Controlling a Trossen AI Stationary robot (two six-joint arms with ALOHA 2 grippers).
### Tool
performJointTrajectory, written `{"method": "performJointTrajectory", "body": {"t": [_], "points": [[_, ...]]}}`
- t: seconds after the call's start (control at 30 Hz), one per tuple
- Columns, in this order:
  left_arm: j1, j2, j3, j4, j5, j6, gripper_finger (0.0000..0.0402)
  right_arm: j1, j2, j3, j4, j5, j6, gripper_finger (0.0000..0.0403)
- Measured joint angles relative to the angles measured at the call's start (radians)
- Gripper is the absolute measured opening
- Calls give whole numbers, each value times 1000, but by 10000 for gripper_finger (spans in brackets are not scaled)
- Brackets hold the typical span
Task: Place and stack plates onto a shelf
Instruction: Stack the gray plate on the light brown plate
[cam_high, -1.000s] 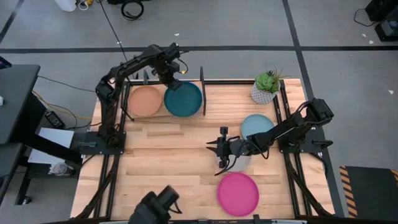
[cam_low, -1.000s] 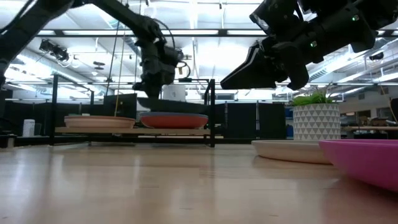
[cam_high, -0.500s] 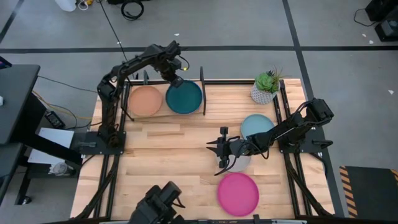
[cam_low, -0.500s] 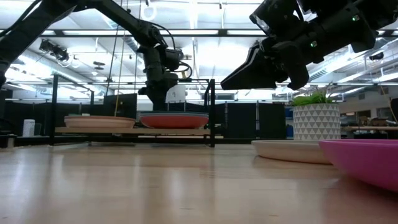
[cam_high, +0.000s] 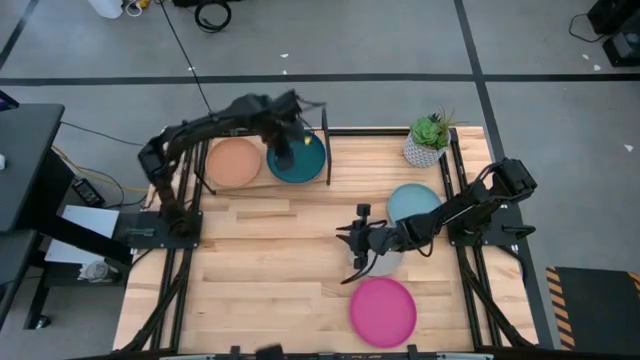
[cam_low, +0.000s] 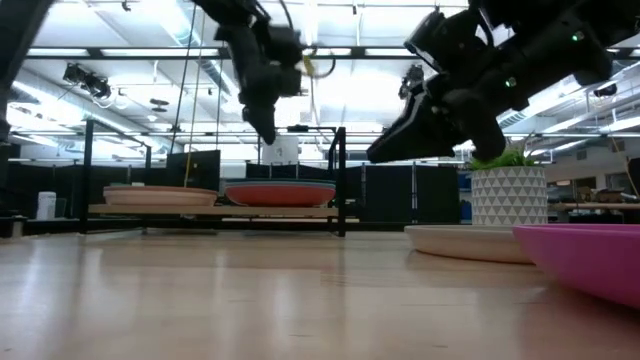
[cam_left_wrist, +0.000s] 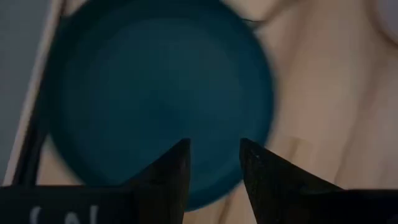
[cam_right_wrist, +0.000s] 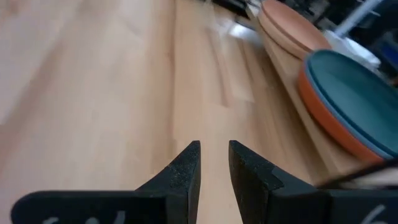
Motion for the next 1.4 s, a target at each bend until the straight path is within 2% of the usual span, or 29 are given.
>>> {"method": "performJointTrajectory", "body": {"t": [0.2, 0.33, 0.57, 0.67, 0.77, 0.87, 1.03, 1.13, 1.23, 1.4], "points": [[-170, -153, -232, 179, -4, 59, 145, 73, -10, 0, -45, 176, 28, 89], [-272, -188, -336, 308, -3, 64, 146, 111, -24, 0, -96, 265, 77, 89], [-427, -159, -446, 579, -5, 72, 146, 103, -32, 0, -150, 315, 211, 88], [-476, -144, -491, 721, -6, 139, 146, 86, -57, 0, -206, 304, 305, 82], [-512, -119, -530, 869, -16, 216, 146, 65, -105, 22, -357, 240, 437, 74], [-539, -91, -544, 960, -18, 268, 146, 38, -156, 79, -576, 104, 595, 63], [-564, -69, -548, 950, -17, 299, 146, -15, -152, 154, -929, -96, 782, 52], [-569, -62, -545, 965, -11, 294, 146, -29, -139, 173, -1041, -226, 833, 51], [-575, -51, -545, 963, 12, 293, 146, -39, -121, 178, -1058, -330, 847, 51], [-598, -30, -542, 949, 19, 292, 146, -49, -69, 177, -1122, -384, 875, 51]]}}
